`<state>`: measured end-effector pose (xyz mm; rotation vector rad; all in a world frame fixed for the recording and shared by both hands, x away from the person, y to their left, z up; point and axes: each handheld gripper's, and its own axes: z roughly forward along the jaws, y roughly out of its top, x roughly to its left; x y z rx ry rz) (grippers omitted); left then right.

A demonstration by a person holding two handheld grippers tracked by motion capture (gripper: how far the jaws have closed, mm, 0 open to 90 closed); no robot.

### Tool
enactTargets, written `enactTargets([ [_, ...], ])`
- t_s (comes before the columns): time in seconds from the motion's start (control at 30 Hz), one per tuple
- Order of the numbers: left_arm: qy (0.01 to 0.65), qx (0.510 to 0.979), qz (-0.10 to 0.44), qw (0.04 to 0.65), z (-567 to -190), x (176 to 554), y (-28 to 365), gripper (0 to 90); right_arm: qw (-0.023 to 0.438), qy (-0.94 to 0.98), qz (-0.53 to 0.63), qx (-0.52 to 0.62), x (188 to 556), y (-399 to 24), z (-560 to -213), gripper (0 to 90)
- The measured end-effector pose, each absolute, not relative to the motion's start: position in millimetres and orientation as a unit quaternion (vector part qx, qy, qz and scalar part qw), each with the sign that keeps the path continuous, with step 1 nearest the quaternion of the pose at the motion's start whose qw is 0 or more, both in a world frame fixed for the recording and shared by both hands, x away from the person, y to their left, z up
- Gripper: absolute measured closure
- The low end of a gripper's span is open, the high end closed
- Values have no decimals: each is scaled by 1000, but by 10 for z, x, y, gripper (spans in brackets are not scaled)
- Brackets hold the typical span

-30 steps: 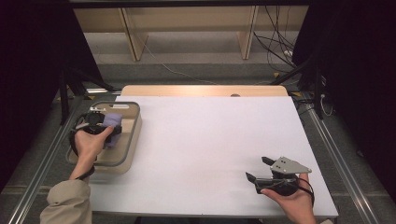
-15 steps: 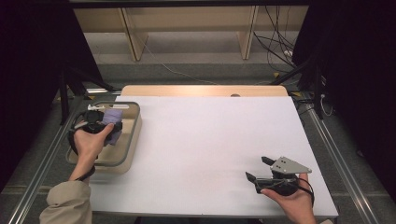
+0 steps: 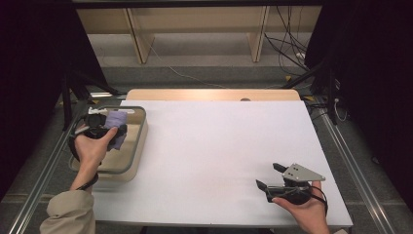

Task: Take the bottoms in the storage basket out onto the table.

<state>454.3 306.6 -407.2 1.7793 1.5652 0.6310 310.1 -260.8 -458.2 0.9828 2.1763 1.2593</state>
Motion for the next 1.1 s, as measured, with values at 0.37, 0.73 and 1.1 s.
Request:
enactTargets([
  [0.37,594,681,247,350,-3984,4503,3049,333,219,786,457,354,3105,-2609,-4583,166],
  [0.73,590,681,248,356,-3945,4474,3032,333,219,787,456,353,3104,-2602,-4583,164],
  [1.1,578,685,256,363,-3862,4430,2978,333,218,787,458,352,3109,-2594,-4586,163],
])
